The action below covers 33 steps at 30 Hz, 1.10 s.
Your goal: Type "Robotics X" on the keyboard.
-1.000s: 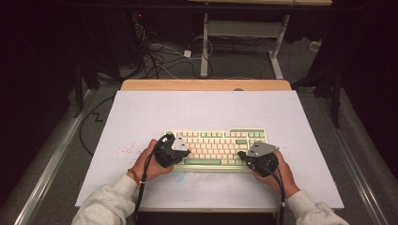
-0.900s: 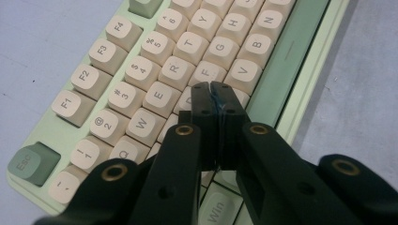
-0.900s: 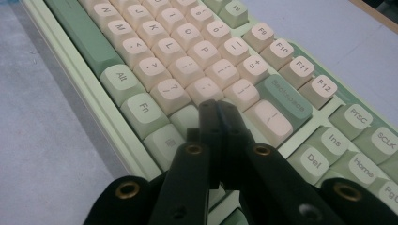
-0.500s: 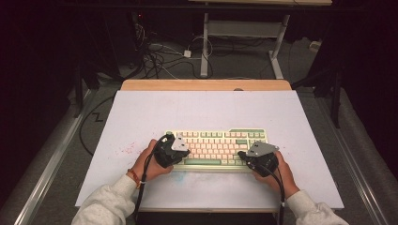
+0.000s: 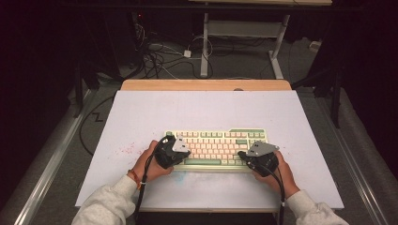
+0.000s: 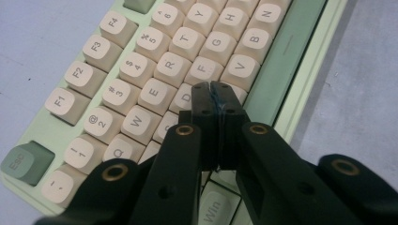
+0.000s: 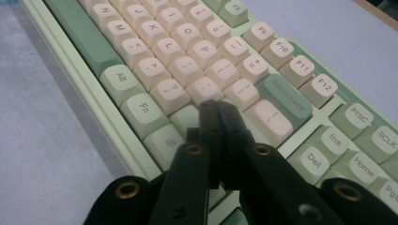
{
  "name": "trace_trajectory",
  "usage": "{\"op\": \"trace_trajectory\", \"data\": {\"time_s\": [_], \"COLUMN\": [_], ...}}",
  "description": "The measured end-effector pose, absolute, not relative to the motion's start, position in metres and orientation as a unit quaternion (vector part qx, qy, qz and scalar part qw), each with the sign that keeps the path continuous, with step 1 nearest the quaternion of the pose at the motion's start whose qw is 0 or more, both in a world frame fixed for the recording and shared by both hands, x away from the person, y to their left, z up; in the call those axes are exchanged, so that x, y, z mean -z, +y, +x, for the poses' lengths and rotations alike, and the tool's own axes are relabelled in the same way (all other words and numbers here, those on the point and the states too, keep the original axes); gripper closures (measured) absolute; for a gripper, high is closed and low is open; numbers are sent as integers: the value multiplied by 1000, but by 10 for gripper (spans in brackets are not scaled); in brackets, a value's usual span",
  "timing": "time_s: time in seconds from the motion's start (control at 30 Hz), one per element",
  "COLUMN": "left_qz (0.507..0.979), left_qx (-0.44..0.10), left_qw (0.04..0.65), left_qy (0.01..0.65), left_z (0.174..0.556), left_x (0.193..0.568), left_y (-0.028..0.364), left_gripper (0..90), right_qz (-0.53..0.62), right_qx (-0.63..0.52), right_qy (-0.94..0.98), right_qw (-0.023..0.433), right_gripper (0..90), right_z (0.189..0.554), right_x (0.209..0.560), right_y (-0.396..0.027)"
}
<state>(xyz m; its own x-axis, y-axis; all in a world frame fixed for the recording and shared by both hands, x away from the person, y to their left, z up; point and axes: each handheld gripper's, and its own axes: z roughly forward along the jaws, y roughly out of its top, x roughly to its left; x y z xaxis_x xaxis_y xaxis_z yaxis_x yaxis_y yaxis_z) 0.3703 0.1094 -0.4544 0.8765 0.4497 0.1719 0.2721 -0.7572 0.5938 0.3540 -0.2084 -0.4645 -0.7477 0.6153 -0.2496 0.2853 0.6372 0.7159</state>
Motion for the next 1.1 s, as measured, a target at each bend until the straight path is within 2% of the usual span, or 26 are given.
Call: {"op": "trace_trajectory", "data": {"time_s": [0.47, 0.57, 0.83, 0.97, 1.1], "left_qz": [914, 910, 891, 883, 878], "left_qx": [-174, -182, -223, -238, -244], "left_qw": [310, 318, 336, 345, 349], "left_qy": [193, 195, 208, 212, 218], "left_z": [367, 365, 361, 359, 360], "left_x": [445, 443, 440, 439, 438], "left_y": [113, 115, 117, 119, 121], "left_gripper": [818, 768, 505, 421, 382], "right_qz": [259, 259, 256, 258, 262], "right_qx": [-337, -344, -354, -366, -383], "right_qy": [871, 871, 864, 859, 850], "right_qw": [247, 236, 250, 249, 248], "right_gripper": [900, 900, 900, 891, 862], "right_z": [354, 354, 351, 351, 353], "right_x": [464, 462, 454, 449, 442], "right_y": [-209, -210, -212, -211, -212]}}
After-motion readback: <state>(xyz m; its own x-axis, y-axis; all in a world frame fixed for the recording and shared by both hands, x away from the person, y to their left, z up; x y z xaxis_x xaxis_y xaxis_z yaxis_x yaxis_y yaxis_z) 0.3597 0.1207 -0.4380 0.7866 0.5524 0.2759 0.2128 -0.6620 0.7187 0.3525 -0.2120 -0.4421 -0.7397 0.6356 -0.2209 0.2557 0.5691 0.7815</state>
